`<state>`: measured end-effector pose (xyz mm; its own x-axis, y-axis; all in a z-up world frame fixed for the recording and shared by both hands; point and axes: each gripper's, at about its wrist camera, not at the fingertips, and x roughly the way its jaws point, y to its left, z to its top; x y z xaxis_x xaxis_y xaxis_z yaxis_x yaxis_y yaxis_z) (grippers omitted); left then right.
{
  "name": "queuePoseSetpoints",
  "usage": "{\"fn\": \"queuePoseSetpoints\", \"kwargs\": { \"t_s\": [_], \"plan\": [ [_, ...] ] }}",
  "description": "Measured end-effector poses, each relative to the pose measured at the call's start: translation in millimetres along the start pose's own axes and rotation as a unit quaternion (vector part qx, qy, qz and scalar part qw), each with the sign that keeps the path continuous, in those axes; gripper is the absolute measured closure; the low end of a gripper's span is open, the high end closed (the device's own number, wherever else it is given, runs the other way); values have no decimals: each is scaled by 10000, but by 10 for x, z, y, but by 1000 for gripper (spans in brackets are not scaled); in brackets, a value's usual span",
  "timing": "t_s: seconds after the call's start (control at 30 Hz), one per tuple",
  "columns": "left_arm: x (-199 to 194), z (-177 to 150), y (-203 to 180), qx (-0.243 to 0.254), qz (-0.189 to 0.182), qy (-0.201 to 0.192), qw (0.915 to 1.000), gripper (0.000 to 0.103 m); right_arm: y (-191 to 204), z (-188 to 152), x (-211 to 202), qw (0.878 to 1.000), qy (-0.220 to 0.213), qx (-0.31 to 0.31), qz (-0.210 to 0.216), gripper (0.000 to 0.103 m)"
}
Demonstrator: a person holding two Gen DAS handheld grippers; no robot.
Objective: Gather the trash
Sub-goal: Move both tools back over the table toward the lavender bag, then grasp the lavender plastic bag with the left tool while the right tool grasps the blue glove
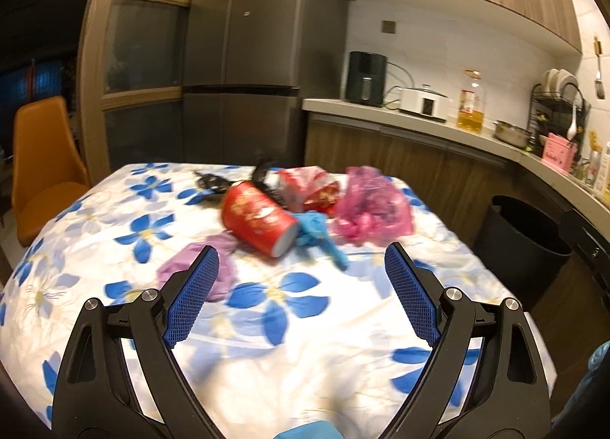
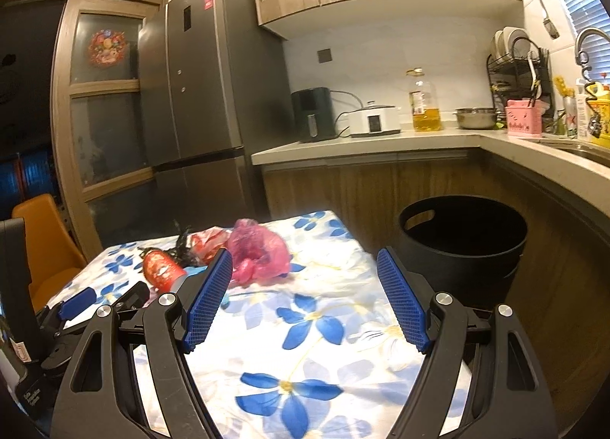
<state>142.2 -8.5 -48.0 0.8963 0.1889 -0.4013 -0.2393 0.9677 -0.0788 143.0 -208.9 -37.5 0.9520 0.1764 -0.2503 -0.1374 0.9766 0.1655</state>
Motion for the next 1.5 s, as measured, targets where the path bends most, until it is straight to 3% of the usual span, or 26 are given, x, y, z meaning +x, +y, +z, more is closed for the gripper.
{"fn": "queuePoseSetpoints", "kwargs": {
  "t_s": [0.37,0.53,0.73,0.8,1.0,1.17,1.27,1.5],
  "plan": [
    [264,-134,543,-107,725,58,9973,16,325,-232,342,9982,294,-94,507,27],
    [486,-149,662,-12,864,278,9959,16,444,-277,512,9969,417,-115,662,27],
    [788,-116,758,-99,786,804,9936,17,596,-286,735,9958,469,-156,770,27],
    [861,-132,787,-145,774,949,9924,23,636,-303,789,9955,483,-175,793,27],
    [1099,-195,874,-331,684,1509,9856,53,824,-316,1039,9942,585,-265,863,33],
    [1130,-206,963,-559,475,1621,9840,80,958,-341,1252,9918,740,-400,963,43],
    [1085,-184,993,-663,306,1548,9852,88,1022,-381,1403,9900,865,-451,1019,49],
    [811,-6,1122,-878,301,1021,9904,91,1134,-475,1656,9856,1136,-476,1156,56]
  ]
}}
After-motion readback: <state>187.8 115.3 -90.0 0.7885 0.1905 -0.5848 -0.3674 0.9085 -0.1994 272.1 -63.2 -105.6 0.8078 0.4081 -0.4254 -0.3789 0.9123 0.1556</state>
